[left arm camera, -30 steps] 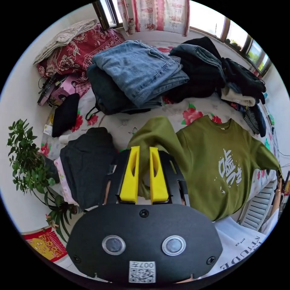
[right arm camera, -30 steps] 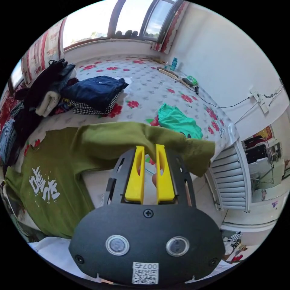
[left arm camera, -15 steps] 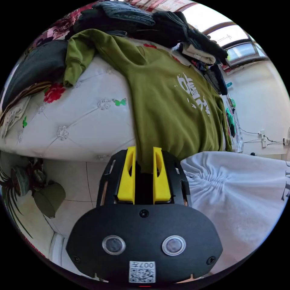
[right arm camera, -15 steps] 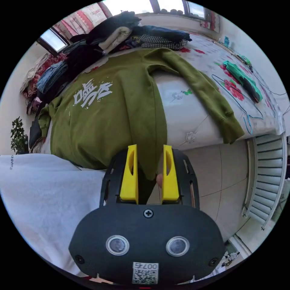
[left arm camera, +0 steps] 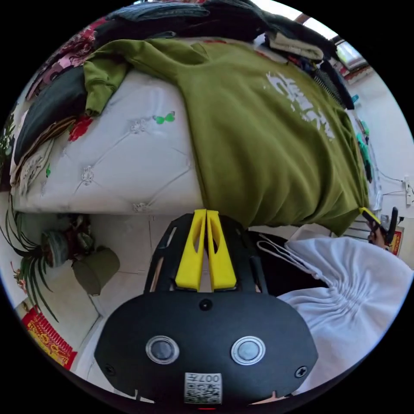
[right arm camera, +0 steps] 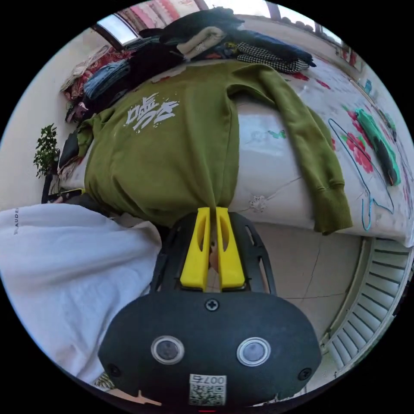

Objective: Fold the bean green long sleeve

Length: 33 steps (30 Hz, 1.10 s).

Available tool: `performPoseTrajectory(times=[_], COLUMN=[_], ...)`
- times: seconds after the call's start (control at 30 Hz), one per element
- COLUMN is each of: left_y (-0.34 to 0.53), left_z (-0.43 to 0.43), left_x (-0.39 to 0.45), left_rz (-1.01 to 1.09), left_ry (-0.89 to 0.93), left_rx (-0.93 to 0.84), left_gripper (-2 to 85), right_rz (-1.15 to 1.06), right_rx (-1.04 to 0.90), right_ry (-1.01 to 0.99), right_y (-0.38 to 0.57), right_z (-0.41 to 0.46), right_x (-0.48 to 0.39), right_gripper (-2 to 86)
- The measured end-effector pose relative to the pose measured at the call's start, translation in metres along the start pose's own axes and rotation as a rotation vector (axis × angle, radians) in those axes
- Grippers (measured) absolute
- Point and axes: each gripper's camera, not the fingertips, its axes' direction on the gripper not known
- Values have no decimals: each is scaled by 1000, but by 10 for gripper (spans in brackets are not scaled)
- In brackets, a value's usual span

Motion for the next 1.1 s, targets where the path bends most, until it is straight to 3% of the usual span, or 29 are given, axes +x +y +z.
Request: performPoseTrajectory(times=[0.13,0.2,0.37,0.43,0.57,0.8,0.93,1.1], left_y=[25,29,7,1,18,50,65,85], left_z=[2,15,28,18,-36,-42,-76,-104], left_x=[7,16,36,42,25,-29,-25,-32], left_rz=[6,4,-5,83,164,-130,-218,-280], left_ry=[157,187,68,-17,10,89,129,112], left_rx=[17,-12,-82,-130,-51,-13,110,142], left_gripper=[135,155,106,30,12,43,58,63], right_rz=[31,21,6,-23,-122,64,50,154], right_rx=[1,-28,-83,-105,-38,-90,122,281], right_ry=[-55,-47,13,33,93,-65,1,282], right_y=[2,-1,-13,-16,-3,3,8,2], right_z=[10,23,35,33,5,46,2,-36], right_x=[16,11,7,8,16,41,38,75], right_gripper=[6,9,3,1,-1,7,31,81])
